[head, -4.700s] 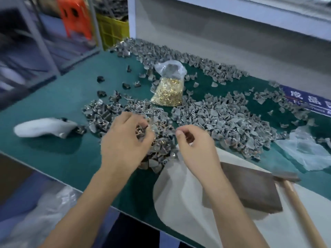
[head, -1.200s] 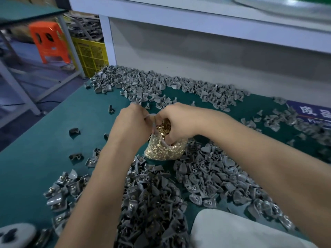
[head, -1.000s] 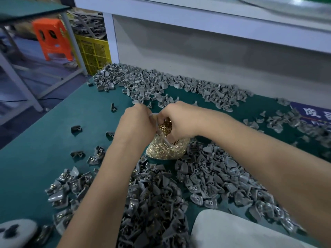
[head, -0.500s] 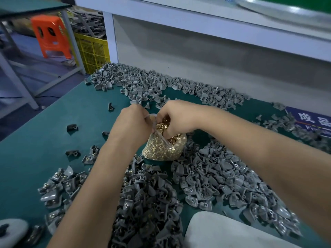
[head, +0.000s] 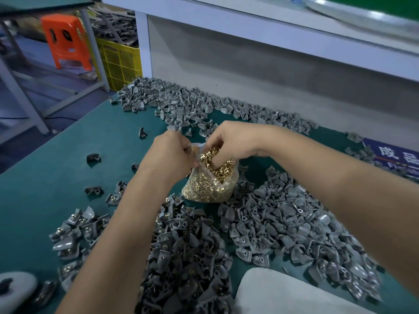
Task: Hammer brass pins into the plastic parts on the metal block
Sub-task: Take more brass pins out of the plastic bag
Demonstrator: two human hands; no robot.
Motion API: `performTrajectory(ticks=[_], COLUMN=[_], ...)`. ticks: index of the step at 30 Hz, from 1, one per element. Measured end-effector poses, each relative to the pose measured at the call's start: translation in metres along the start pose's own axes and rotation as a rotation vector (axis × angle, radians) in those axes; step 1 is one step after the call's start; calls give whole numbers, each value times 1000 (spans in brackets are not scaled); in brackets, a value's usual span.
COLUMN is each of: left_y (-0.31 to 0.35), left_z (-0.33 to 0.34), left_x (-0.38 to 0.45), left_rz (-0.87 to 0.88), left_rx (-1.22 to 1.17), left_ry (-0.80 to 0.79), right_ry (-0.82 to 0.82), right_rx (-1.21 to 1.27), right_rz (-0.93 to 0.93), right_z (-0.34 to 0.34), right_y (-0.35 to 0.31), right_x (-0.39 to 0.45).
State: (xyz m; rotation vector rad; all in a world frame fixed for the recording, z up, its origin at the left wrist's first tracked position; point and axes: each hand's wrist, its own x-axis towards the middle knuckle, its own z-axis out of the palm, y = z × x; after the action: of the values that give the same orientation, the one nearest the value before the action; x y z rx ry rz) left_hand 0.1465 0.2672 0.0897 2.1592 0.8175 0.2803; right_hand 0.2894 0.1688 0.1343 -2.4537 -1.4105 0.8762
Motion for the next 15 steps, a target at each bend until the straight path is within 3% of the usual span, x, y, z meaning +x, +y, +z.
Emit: performTrajectory(ticks=[9, 15], left_y=[-5, -7], left_z=[-1, -2], left_x=[1, 2], left_rz=[-19, -26], left_rx=[-39, -19], left_ry=[-36, -36], right_ry=[-113, -121], right_rx=[245, 205], right_rz=[96, 75], right_z=[-4, -1], right_y=[1, -4], right_x=[5, -2])
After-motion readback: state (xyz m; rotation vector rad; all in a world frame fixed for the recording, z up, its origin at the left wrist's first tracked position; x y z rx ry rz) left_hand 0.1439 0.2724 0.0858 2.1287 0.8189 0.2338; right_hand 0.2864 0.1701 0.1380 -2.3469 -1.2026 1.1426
